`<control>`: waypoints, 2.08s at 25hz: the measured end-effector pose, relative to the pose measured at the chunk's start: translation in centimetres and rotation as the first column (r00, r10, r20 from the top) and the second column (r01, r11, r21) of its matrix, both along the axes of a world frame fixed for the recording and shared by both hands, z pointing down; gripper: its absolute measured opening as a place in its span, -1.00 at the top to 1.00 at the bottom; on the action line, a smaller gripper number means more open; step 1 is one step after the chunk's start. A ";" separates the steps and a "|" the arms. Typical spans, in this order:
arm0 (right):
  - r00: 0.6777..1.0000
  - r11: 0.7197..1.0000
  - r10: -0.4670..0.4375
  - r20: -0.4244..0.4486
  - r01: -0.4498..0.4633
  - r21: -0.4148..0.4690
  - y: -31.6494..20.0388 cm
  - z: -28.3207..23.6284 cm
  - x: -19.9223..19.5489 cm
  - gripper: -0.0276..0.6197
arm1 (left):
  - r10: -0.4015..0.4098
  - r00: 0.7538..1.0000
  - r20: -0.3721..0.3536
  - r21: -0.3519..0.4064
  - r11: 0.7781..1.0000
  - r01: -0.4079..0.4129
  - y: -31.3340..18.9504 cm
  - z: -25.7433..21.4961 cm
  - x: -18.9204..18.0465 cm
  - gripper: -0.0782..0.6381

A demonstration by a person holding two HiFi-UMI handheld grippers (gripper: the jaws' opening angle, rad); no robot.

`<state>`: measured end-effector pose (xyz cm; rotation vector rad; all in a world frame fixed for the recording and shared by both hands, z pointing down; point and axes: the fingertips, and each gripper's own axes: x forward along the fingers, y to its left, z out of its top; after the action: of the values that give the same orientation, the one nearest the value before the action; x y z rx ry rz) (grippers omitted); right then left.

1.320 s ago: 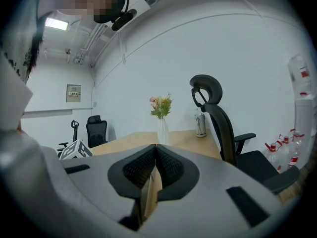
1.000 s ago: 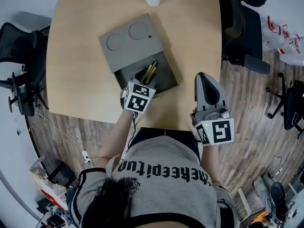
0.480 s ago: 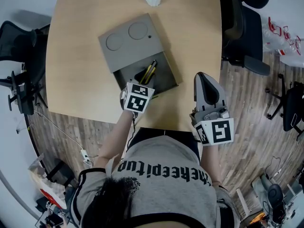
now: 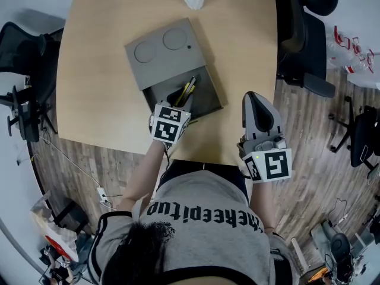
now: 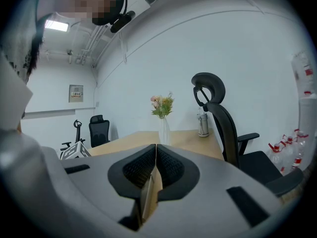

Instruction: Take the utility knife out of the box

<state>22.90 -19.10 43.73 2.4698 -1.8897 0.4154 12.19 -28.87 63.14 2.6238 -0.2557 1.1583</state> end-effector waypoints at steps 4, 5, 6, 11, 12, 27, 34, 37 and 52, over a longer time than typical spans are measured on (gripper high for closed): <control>1.000 1.000 -0.014 -0.008 0.014 0.004 -0.4 -0.4 -0.8 0.90 | -0.020 0.998 -0.065 0.009 1.000 0.021 -0.6 -2.0 -0.1 0.43; 1.000 1.000 -0.017 -0.010 0.017 0.005 -0.5 -0.5 -1.0 0.90 | -0.027 0.996 -0.084 0.011 1.000 0.028 -0.7 -2.5 -0.2 0.43; 1.000 1.000 -0.020 -0.012 0.020 0.006 -0.6 -0.6 -1.2 0.90 | -0.032 0.994 -0.102 0.014 0.999 0.034 -0.9 -3.1 -0.2 0.43; 0.999 0.999 -0.035 -0.024 0.036 0.015 -0.6 -1.1 -2.2 0.90 | -0.053 0.982 -0.182 0.026 0.998 0.059 -1.2 -5.7 -0.5 0.43; 0.999 0.999 -0.038 -0.027 0.039 0.017 -0.6 -1.2 -2.4 0.90 | -0.058 0.978 -0.199 0.025 0.998 0.064 -1.2 -6.3 -0.6 0.43; 0.993 0.995 -0.084 -0.081 0.088 0.049 -0.7 -3.7 -6.3 0.90 | -0.081 0.922 -0.378 0.070 0.991 0.115 -1.1 -13.5 -3.1 0.43; 0.988 0.991 -0.114 -0.105 0.121 0.061 -0.8 -4.9 -8.7 0.90 | -0.110 0.883 -0.456 0.075 0.984 0.161 -0.9 -16.6 -5.6 0.43; 0.985 0.988 -0.131 -0.116 0.139 0.065 -0.9 -5.2 -9.8 0.90 | -0.116 0.865 -0.489 0.081 0.981 0.178 -0.8 -18.0 -6.7 0.43; 0.970 0.977 -0.180 -0.161 0.195 0.087 -0.5 -7.0 -14.8 0.90 | -0.132 0.758 -0.639 0.129 0.953 0.275 0.2 -24.1 -13.1 0.43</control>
<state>8.06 -19.63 36.74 2.2751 -2.1028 0.1241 -0.90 -28.70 39.03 2.8952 -0.5348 0.1461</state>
